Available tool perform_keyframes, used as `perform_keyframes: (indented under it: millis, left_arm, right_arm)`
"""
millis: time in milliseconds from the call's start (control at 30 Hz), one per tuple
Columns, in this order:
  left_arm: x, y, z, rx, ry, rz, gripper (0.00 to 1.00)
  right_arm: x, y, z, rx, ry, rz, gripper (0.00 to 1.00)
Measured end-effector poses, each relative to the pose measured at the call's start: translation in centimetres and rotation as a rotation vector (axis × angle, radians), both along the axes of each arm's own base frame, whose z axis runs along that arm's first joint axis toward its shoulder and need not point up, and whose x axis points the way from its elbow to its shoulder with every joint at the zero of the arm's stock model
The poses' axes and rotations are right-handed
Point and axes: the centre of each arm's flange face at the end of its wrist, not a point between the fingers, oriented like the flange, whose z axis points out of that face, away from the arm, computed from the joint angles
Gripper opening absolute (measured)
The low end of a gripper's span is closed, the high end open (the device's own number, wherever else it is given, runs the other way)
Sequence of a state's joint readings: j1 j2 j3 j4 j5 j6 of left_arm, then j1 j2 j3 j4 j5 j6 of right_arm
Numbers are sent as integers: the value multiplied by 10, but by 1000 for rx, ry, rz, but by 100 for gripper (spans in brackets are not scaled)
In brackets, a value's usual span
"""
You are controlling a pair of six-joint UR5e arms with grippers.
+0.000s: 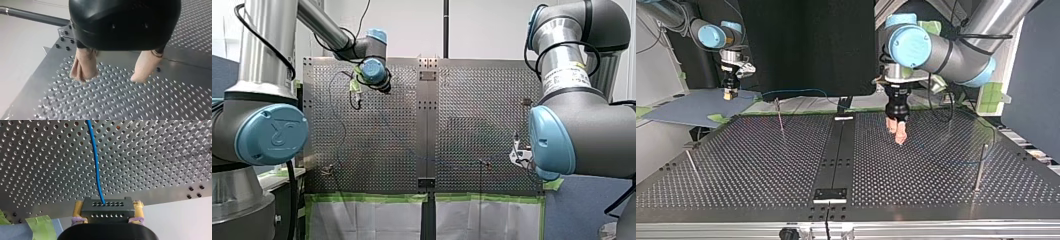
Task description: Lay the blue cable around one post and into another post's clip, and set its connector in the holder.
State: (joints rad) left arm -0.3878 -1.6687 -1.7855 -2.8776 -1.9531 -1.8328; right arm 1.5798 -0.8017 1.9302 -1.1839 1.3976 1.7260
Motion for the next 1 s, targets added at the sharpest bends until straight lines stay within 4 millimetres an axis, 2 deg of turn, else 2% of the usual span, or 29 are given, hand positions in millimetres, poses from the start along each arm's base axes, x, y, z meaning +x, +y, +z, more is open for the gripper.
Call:
perform_keyframes:
  millis: [333, 433, 667, 1000]
  left_arm:
    - [14, -49, 2, -119, -74, -18, 100]
    - [15, -67, -4, -155, -85, -53, 100]
    - [7, -112, -32, -228, -77, -172, 100]
    - [-12, -158, -77, -261, -68, -204, 100]
  right_arm:
    - [0, 0, 0, 3, 1, 0, 0]
    - [0, 0, -1, 3, 4, 0, 0]
    - [1, 1, 0, 3, 7, 1, 0]
    - [-1, 0, 0, 3, 8, -1, 0]
